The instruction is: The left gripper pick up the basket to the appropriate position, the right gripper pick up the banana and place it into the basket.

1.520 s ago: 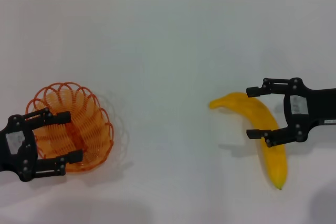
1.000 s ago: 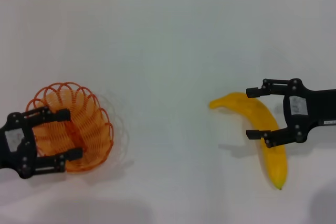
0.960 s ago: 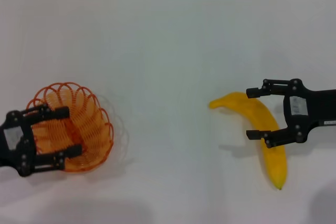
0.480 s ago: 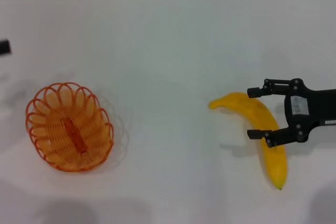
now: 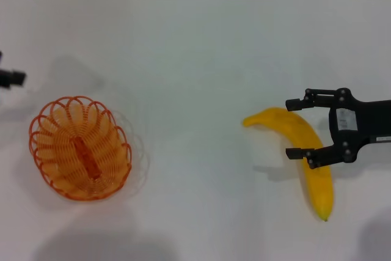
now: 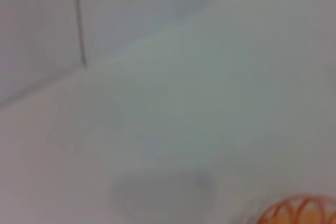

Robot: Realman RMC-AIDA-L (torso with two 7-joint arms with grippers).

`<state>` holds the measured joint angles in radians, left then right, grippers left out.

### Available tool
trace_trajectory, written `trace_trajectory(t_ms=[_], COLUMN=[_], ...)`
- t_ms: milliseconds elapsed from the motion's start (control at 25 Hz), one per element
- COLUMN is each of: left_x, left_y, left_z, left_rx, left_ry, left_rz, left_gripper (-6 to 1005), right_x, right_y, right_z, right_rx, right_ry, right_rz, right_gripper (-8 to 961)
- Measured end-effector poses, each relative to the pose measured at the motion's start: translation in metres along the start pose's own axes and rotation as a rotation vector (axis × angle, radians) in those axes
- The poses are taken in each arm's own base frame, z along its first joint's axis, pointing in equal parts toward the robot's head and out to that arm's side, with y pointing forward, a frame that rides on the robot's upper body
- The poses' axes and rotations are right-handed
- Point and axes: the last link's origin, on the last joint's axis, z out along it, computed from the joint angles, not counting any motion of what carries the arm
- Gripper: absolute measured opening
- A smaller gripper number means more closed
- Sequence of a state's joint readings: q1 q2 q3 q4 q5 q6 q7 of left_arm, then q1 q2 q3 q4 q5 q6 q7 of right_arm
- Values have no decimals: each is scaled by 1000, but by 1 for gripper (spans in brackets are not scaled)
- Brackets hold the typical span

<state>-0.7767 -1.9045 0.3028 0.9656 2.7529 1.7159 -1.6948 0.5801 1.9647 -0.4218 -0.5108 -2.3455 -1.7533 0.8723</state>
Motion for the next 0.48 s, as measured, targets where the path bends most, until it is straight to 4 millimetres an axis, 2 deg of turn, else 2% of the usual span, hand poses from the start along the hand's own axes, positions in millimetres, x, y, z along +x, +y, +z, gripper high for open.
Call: trace_trajectory(t_ms=[280, 480], left_x=[12, 14], left_y=[19, 28], left_z=[48, 65], left_rx=[3, -24], left_ry=[-129, -167], left_rz=[188, 253], left_gripper=[852, 851], right_x=[0, -1], right_y=[0, -1], right_z=[1, 1], right_rx=[-1, -2], right_ry=[-1, -2], right_rz=[0, 0], right_gripper=[882, 881])
